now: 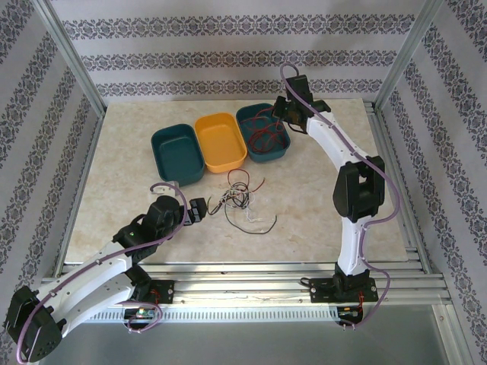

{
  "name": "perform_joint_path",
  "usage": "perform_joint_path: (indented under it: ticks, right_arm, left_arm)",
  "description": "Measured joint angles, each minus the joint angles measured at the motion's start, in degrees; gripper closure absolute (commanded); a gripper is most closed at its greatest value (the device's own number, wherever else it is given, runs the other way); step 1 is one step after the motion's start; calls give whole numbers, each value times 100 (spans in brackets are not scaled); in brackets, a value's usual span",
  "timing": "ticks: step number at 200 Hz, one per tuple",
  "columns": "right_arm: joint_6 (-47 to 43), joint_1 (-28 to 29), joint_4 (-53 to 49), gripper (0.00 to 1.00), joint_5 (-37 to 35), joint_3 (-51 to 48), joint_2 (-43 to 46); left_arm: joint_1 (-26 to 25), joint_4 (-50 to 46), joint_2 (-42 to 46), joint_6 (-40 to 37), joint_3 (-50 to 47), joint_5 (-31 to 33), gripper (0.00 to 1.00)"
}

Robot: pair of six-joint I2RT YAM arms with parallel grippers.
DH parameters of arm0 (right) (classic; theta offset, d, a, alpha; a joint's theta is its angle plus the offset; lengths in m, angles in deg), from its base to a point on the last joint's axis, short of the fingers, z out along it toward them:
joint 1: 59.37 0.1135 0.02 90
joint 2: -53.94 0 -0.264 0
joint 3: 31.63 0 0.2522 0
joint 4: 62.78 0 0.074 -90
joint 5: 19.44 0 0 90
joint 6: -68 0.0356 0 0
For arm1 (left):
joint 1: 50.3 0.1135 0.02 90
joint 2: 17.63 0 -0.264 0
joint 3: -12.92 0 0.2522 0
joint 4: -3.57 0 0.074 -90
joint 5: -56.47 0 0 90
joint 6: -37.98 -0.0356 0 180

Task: Untangle the cables

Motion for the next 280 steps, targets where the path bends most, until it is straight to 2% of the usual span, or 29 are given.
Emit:
perform_joint_path:
  ticks: [85, 148, 264, 280]
  right_arm:
    - [-96, 273, -195, 100, -107, 35, -540]
    - [-498, 466, -435, 100, -433, 35, -573]
    - [-673, 723, -619, 100, -428, 22, -968]
    - [-678, 723, -675, 90, -424, 22, -986]
  left_arm:
    - [0, 50, -186, 0, 0, -68, 1]
    - [0, 109, -195, -2, 0, -68, 1]
    - [0, 173, -273, 4, -22, -179, 1]
    - [0, 173, -273, 4, -26, -199, 1]
